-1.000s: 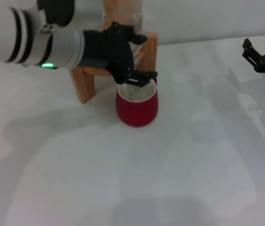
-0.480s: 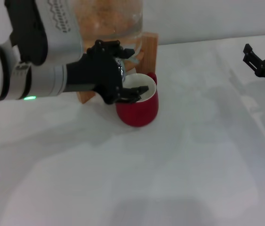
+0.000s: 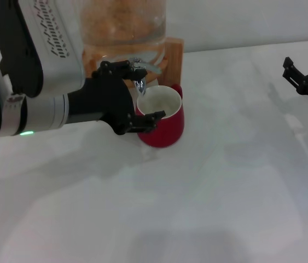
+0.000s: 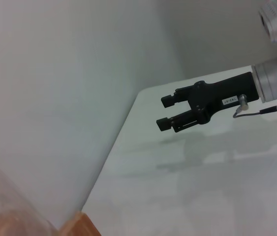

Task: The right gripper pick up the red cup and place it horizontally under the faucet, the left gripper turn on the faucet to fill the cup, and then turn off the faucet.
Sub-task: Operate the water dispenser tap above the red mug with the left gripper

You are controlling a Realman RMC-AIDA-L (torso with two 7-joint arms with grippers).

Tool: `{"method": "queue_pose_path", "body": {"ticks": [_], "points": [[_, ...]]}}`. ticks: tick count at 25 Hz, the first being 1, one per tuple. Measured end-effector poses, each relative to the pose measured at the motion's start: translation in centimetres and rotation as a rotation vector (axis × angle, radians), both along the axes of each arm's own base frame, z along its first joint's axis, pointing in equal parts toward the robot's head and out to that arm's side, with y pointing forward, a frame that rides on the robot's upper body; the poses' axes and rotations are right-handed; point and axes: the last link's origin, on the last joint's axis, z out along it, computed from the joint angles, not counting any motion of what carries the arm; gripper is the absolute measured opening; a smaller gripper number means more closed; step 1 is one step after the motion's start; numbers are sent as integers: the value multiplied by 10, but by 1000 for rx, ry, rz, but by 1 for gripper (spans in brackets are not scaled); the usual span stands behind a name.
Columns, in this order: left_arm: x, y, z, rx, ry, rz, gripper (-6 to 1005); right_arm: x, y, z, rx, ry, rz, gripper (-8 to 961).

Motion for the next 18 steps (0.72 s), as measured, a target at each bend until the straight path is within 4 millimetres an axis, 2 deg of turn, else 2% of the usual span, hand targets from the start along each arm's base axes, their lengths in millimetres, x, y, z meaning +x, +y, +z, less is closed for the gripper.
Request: {"method": "queue_pose_path", "body": {"ticks": [18], "points": [[-10, 10, -3, 24, 14, 24, 814, 3, -1, -1, -6, -1, -14, 830]]}}
